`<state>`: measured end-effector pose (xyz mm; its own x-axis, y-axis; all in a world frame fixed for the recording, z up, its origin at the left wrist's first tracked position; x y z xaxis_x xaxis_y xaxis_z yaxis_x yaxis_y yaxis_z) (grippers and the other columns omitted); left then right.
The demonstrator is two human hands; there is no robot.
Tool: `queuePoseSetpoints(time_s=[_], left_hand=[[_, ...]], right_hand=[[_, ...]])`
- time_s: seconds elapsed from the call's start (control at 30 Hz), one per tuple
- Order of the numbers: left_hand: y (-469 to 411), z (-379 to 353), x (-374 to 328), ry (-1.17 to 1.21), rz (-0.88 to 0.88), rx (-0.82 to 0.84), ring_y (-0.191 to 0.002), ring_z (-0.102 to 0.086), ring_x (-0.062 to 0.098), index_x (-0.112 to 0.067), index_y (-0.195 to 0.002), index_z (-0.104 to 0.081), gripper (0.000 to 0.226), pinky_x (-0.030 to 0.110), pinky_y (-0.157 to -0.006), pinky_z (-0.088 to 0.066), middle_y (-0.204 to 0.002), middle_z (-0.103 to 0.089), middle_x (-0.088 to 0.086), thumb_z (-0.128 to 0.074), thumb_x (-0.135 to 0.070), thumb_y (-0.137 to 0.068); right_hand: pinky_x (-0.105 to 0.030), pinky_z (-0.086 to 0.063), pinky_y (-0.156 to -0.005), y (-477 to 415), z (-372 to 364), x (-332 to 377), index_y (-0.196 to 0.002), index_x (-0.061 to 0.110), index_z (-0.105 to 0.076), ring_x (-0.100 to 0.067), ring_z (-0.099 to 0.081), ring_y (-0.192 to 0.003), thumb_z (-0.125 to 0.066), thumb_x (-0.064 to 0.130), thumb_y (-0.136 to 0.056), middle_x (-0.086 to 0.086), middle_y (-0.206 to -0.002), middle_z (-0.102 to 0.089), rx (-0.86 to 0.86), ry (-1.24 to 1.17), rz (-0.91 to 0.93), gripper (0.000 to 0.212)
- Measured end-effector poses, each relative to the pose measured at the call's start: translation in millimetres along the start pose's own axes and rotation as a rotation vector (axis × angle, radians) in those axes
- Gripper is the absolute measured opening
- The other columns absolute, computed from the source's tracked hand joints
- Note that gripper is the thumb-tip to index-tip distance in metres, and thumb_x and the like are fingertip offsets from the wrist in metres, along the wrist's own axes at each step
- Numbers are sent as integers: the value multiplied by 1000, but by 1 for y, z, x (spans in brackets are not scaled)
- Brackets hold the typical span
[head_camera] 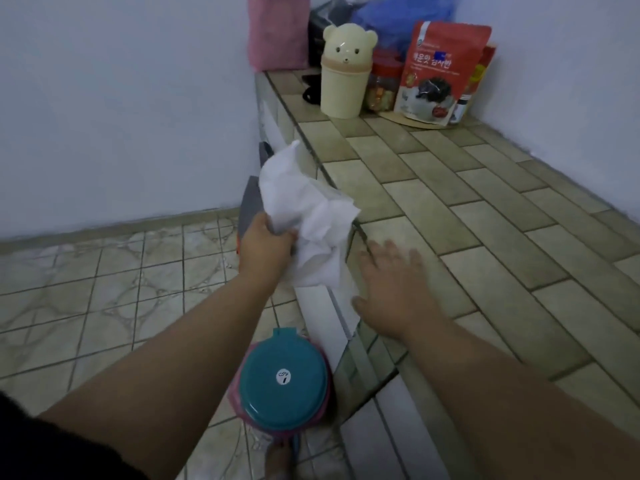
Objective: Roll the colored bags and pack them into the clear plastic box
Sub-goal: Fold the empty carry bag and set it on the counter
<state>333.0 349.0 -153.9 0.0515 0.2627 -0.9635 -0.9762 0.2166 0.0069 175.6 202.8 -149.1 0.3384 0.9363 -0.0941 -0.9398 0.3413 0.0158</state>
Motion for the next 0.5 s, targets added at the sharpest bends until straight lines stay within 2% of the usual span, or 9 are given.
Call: queuePoseSetpoints(time_s=[0.1, 0.2, 0.3, 0.4, 0.5], left_hand=[[-4, 40, 46, 20, 93, -104, -90, -62, 25, -24, -105, -56, 29, 43, -83, -54, -98, -64, 1, -67, -22, -79], [1, 57, 98, -25, 170, -114, -87, -62, 25, -23, -106, -56, 30, 38, -78, -53, -93, -64, -1, -68, -20, -79], [14, 62, 142, -72, 215, -68, -80, -62, 19, -26, -101, -56, 25, 31, -66, -49, -85, -63, -8, -68, -22, -79], [31, 67, 174, -181, 281, 3, -78, -61, 22, -27, -98, -53, 22, 35, -69, -51, -84, -63, -3, -68, -23, -80], [61, 69, 198, -286, 346, 85, -77, -61, 23, -21, -99, -55, 24, 35, -70, -52, -85, -64, 2, -69, -22, -79]], right_hand=[[-58, 14, -109, -9, -36, 73, -151, 15, -7, -34, 11, -144, -45, 47, -85, -11, -159, 7, 115, 188, 218, 83], [-64, 24, -101, -5, -101, 85, -151, 18, 3, -36, 21, -142, -40, 47, -90, -10, -157, 18, 427, 401, 184, 80], [-67, 18, -103, 3, -142, 60, -152, 15, -1, -39, 13, -143, -29, 51, -95, -14, -158, 10, 584, 633, 122, 72], [-71, 13, -102, 10, -157, 48, -151, 12, -2, -44, 8, -142, -24, 57, -96, -17, -158, 3, 632, 943, 220, 75], [-71, 9, -103, 14, -161, 50, -150, 11, -2, -45, 6, -142, -20, 57, -96, -18, -158, 2, 623, 1021, 295, 74]])
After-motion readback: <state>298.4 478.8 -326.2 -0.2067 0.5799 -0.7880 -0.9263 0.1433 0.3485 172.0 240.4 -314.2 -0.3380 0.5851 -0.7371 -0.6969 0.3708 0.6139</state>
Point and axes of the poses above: each hand's wrist, its own y-axis away from the middle knuckle, its own z-axis out of the back of the hand, x = y × z, the point moved 8 cm from there along -y, towards the middle knuckle
